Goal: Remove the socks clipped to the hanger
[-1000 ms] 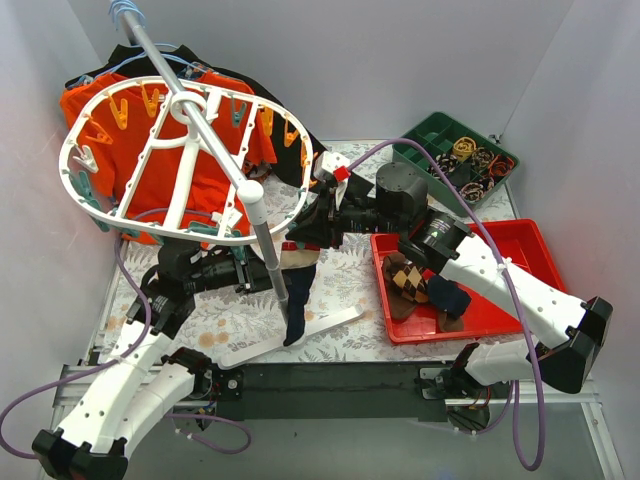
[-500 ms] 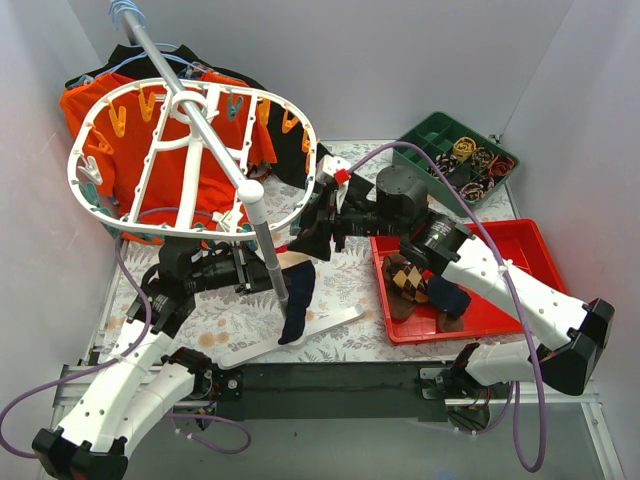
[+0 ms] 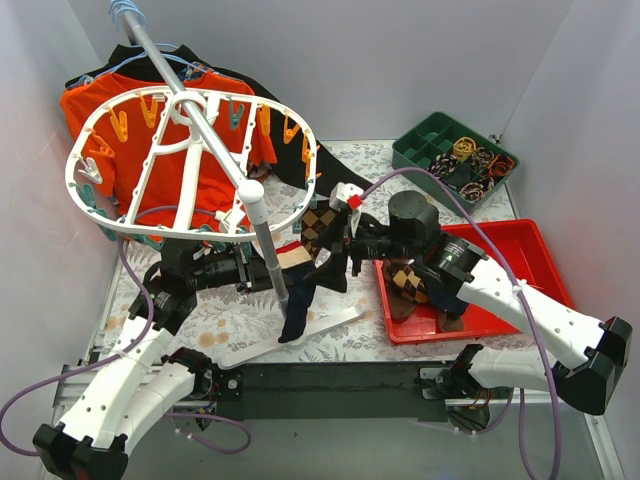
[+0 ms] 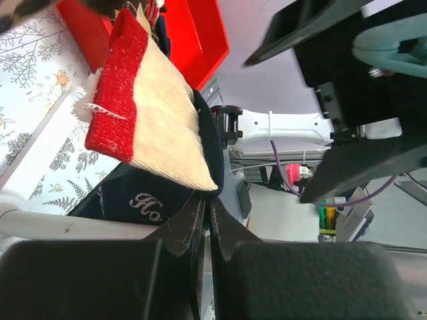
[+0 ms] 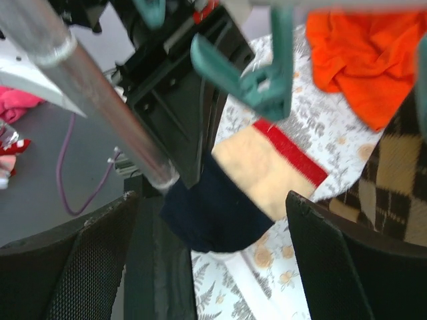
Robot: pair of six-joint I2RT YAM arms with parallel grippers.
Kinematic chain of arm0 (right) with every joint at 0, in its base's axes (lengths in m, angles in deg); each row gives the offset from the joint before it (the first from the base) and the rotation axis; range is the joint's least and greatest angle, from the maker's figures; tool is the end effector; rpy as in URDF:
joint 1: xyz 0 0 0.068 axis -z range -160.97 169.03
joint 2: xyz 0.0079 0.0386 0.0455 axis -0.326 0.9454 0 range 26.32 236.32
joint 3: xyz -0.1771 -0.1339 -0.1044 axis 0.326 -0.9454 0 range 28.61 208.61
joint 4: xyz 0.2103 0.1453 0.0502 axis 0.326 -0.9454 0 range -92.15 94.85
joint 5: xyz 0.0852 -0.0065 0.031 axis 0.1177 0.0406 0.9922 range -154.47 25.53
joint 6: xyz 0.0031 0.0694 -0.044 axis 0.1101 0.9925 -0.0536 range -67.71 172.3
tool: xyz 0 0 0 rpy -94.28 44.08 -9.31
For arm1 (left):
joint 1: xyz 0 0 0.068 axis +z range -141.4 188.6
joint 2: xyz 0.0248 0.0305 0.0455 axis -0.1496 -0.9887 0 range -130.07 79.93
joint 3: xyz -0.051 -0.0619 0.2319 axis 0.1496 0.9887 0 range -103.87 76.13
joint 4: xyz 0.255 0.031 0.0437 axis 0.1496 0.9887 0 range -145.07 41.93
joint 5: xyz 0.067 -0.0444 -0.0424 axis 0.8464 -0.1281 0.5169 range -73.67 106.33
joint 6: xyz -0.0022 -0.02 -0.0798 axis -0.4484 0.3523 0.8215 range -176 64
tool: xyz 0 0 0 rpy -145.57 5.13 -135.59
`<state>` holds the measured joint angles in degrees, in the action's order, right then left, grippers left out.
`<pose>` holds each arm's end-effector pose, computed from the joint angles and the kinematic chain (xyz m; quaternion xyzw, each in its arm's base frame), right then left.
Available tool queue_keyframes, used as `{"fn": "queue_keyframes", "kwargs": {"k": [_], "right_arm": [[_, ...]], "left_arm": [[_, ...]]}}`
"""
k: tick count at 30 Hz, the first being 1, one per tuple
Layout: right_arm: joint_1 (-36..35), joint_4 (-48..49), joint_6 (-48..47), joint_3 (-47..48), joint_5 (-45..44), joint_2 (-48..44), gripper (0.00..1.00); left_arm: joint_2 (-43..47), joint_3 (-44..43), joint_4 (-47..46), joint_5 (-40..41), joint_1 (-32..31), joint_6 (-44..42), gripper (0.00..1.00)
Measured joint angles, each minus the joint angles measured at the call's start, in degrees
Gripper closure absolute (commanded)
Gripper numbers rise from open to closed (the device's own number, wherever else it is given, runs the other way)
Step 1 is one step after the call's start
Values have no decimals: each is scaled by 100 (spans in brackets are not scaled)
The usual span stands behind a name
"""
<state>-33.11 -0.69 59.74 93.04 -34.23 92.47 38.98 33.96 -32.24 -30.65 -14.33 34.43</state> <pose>0.1589 0.2631 0.3644 -0.4349 0.6046 0.4869 0.4564 0.1628 -0.1258 0.2877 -0.2352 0.7552 -0.6118 0.0075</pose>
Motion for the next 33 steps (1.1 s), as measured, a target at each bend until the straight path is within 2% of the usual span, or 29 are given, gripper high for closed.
{"fn": "queue_keyframes", "kwargs": {"k": [9,12,18,21,22,25,27,28,31,32,33], "right_arm": [[0,280,289,-1019,195,-195,5],[-7,533,452,-1224,236,-197,9],[-254,1163,791,-1403,297,-107,23],[-431,1360,892,-1403,247,17,46],[-470,1394,920,-1403,186,50,66],[-527,1475,1049,-1423,-9,85,98],[-531,1537,1078,-1473,-190,70,99],[-531,1565,1119,-1515,-280,59,99],[-531,1646,1209,-1707,-608,-72,99],[-533,1646,1217,-1792,-741,-162,99],[-535,1637,1233,-1893,-872,-271,99]], "left_arm": [[-11,9,-365,-188,13,203,100],[-7,52,-586,-286,28,348,100],[2,162,-909,-428,39,564,100],[2,162,-997,-476,46,603,100],[2,164,-1019,-490,50,608,100],[2,164,-1088,-503,57,610,100],[9,173,-1117,-511,59,610,100],[15,184,-1132,-511,59,616,97],[28,223,-1132,-505,59,621,82],[28,232,-1119,-496,61,616,70],[28,236,-1106,-490,61,601,67]]}}
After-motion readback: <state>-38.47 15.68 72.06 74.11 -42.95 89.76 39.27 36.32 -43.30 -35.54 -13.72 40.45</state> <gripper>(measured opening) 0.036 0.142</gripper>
